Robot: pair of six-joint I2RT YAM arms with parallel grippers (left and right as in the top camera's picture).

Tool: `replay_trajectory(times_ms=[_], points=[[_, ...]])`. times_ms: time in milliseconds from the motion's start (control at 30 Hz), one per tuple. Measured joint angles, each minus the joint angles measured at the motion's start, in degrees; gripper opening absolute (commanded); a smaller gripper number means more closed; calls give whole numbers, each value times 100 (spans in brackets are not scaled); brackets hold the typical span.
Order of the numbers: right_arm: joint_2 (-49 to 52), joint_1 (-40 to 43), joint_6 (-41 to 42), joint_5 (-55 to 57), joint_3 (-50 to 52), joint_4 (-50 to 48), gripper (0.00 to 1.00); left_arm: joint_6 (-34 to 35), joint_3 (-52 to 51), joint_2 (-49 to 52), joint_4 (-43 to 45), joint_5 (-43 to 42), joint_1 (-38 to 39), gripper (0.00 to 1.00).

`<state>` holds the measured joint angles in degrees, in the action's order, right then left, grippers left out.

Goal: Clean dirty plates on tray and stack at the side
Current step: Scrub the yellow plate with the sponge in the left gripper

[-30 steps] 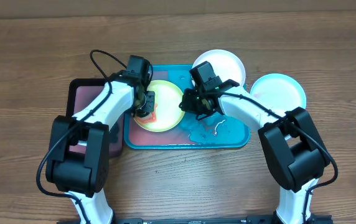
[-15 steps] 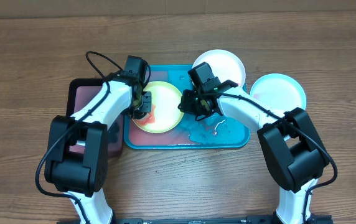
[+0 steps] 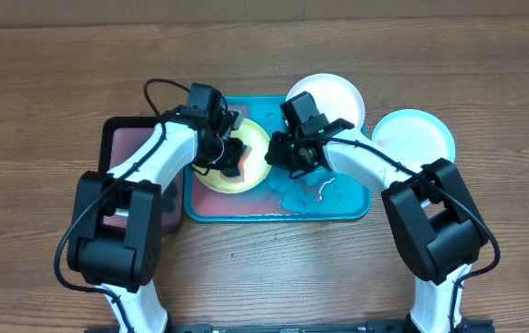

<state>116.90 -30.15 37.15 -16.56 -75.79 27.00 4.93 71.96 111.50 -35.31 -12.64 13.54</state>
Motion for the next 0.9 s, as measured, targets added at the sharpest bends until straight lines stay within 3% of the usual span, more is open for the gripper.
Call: replay_trajectory(times_ms=[200, 367, 467, 667, 800, 900], points=[[31, 0, 35, -42, -35, 2, 4, 1047, 2, 0, 376, 1864, 63, 4], [39, 0, 35, -83, -39, -4, 4, 1172, 9, 0, 133, 2332, 76, 4], [39, -11, 31, -103, -39, 22, 4, 942, 28, 0, -212, 2055, 74, 4], [39, -20, 17, -105, -39, 48, 4, -181, 55, -11, -468, 94, 22, 4], [39, -20, 15, -120, -39, 61, 4, -378, -11, 4, 192, -774, 81, 4], [39, -22, 15, -131, -39, 61, 4, -170, -26, 13, 931, -750, 114, 4]])
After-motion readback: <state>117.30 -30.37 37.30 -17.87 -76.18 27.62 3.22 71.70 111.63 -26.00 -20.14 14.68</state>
